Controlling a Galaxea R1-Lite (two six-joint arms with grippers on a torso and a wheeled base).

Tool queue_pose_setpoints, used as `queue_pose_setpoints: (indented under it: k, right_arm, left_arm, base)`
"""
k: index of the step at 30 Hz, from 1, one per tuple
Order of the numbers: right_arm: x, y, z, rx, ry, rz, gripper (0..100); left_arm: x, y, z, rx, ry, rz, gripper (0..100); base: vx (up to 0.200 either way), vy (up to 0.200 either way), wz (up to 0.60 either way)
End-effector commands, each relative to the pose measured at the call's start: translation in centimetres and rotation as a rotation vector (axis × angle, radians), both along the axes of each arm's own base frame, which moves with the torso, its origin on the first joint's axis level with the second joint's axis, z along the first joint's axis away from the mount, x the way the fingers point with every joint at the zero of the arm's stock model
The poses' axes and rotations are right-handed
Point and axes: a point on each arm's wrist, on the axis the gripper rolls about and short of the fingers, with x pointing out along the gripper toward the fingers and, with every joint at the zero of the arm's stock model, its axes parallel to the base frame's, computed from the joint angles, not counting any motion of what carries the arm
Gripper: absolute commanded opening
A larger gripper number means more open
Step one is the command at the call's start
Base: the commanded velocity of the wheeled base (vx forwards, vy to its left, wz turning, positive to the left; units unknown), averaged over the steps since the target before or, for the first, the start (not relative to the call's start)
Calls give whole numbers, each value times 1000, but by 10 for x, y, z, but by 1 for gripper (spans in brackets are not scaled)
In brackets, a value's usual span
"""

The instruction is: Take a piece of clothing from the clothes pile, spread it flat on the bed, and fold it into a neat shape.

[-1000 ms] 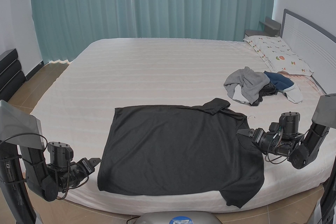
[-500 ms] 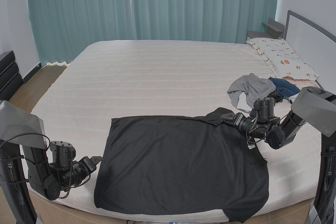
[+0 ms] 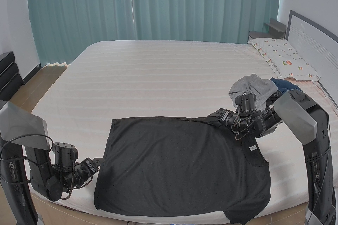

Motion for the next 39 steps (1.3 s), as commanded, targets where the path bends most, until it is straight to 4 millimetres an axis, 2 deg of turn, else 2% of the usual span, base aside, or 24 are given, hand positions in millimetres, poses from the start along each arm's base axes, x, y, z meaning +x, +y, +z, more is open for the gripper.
queue_pose_setpoints:
  k: [1,9,11,14,17,18,21,22,25,32,36,39]
  right_arm:
    - [13,9,-16,1,10,9,100]
    - [37,24,-13,31,-93,26,100]
    - [54,24,-16,52,-155,11,100]
    - [63,20,-15,93,-197,-25,100]
    - [68,18,0,138,-333,-28,100]
    - [70,17,9,156,-432,-31,100]
    - [72,10,18,163,-490,-38,100]
    - [73,7,22,140,-516,-37,100]
    - [74,1,18,39,-567,4,100]
    - [74,4,-1,-4,-540,48,100]
    - [76,-8,2,-30,-500,-1,100]
    - [74,-19,17,-61,-481,-13,100]
  left_arm:
    - [0,0,-2,-3,8,2,100]
    - [1,-1,-3,-4,8,5,100]
    - [1,-1,-3,-4,10,5,100]
    - [1,-1,-3,-4,10,5,100]
    - [1,-1,-5,-3,14,5,100]
    - [1,-1,-5,-3,14,5,100]
    - [1,0,-5,-3,14,7,100]
    - [2,-1,-5,-3,13,5,100]
    - [2,-1,-5,-3,14,5,100]
    - [2,-1,-7,0,22,6,100]
    - [2,-1,-9,2,27,7,100]
    - [2,-1,-10,3,32,7,100]
  base:
    - [0,0,0]
    - [0,0,0]
    - [0,0,0]
    - [0,0,0]
    - [0,0,0]
    - [0,0,0]
    - [0,0,0]
    - [0,0,0]
    - [0,0,0]
    - [0,0,0]
    - [0,0,0]
    - [0,0,0]
